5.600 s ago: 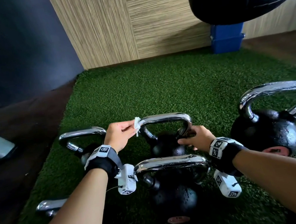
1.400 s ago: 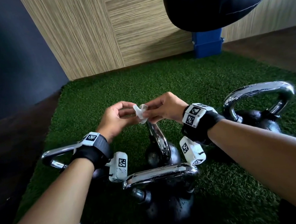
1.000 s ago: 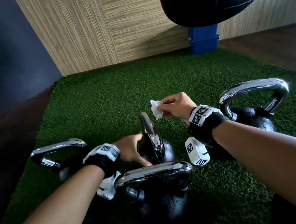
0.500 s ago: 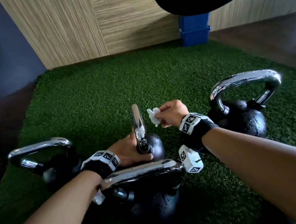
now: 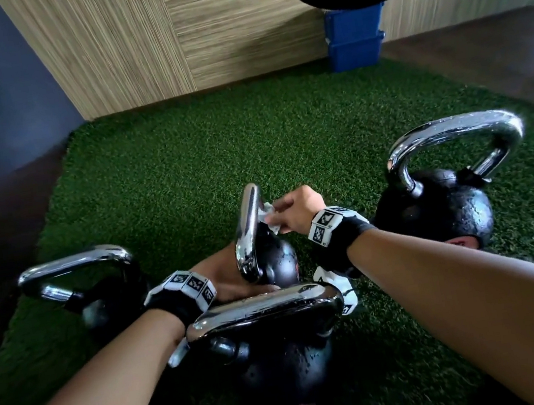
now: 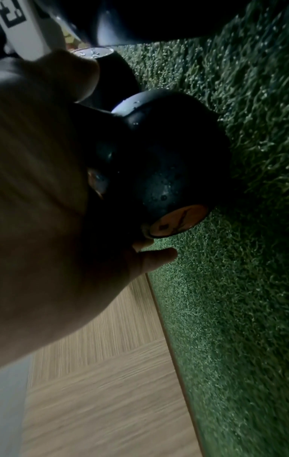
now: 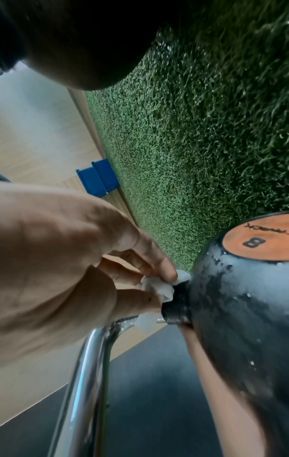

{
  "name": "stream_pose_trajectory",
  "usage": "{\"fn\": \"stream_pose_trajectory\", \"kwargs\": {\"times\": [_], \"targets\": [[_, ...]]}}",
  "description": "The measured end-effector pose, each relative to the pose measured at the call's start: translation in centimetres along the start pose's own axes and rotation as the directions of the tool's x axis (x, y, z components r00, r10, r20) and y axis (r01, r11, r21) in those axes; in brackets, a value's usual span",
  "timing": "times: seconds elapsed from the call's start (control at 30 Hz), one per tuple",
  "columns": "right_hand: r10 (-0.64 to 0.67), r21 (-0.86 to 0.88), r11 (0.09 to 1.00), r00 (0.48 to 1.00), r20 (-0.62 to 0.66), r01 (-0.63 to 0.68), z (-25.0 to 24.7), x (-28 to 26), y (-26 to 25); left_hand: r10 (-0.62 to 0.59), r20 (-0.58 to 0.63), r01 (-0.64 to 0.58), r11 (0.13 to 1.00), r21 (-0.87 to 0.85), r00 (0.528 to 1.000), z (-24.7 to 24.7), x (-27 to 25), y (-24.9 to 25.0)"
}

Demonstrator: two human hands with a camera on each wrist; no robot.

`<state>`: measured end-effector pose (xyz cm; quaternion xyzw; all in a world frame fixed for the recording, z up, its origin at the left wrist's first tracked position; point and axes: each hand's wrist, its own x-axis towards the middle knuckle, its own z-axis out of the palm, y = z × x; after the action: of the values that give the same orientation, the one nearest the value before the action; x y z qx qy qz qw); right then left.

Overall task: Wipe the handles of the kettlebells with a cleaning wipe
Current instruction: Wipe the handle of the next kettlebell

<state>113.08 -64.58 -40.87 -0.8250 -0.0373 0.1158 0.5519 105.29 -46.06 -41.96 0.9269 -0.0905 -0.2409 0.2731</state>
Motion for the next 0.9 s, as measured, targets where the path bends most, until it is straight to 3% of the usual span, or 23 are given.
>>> {"fn": "stream_pose_trajectory", "kwargs": {"times": [0.07,0.1,0.27,0.37,0.47,0.63,0.73,0.9], "targets": [[0.042,-0.005,0.999,0.999,0.019,-0.042,0.0,0.2,-0.6,0.142,-0.006,-0.142,0.990,-0.023,0.990,0.0,-0.2,0.2],[0.050,-0.008,0.999,0.999,0.012,-0.050,-0.2,0.3,-1.0,0.156,-0.023,-0.155,0.988,0.024,0.988,0.1,-0.2,0.2],[-0.064,0.051,0.996,0.990,-0.126,0.071,-0.1,0.5,-1.2,0.146,-0.080,-0.144,0.989,0.024,0.986,0.0,-0.3,0.3],[-0.029,0.164,0.985,0.996,-0.083,0.043,0.2,0.4,-0.5,0.154,0.002,-0.154,0.986,0.061,0.988,-0.2,-0.5,0.6],[-0.028,0.182,0.983,0.998,-0.060,0.038,-0.1,1.1,-0.9,0.157,0.003,-0.157,0.985,0.075,0.988,-0.5,-1.1,1.5],[-0.156,0.191,0.961,0.962,-0.226,0.201,0.2,2.0,-1.8,0.128,-0.013,-0.124,0.977,0.174,0.992,-0.7,-0.6,1.6],[-0.185,0.226,0.948,0.966,-0.181,0.224,0.8,2.1,-1.5,0.095,0.037,-0.100,0.974,0.203,0.995,-0.9,-0.3,1.4],[-0.237,0.122,0.959,0.960,-0.152,0.256,0.1,2.6,-2.6,0.048,-0.007,-0.046,0.989,0.139,0.999,-1.3,0.6,1.0]]}}
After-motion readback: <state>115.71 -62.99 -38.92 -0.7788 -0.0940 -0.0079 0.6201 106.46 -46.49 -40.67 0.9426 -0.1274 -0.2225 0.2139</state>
